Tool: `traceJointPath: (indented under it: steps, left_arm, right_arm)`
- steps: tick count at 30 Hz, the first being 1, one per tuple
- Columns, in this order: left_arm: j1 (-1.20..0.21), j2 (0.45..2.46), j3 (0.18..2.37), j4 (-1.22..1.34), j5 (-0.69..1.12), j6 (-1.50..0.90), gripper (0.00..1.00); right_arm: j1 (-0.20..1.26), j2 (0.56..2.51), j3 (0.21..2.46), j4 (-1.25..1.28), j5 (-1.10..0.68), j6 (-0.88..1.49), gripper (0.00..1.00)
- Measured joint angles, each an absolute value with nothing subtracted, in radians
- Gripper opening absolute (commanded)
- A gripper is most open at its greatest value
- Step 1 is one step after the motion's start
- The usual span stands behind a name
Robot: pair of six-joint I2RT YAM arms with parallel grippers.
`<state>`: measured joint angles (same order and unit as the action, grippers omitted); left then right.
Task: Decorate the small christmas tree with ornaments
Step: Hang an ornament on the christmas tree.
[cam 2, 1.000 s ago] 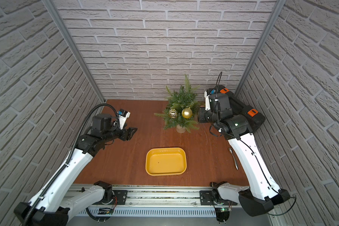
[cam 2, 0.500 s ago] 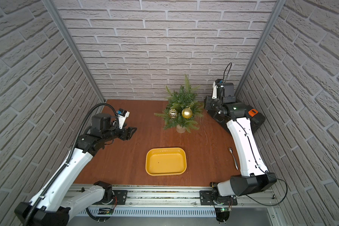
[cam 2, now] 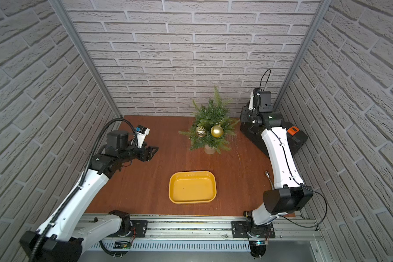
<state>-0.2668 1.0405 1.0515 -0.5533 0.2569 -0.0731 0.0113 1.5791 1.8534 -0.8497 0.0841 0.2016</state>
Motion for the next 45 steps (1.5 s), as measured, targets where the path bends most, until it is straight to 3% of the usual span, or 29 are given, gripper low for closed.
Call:
traceJointPath:
  steps: [45]
  left_arm:
    - [-0.263, 1.04, 1.052, -0.553, 0.272, -0.076, 0.72]
  right_arm:
    - [0.008, 1.589, 1.832, -0.818, -0.03, 0.224, 0.41]
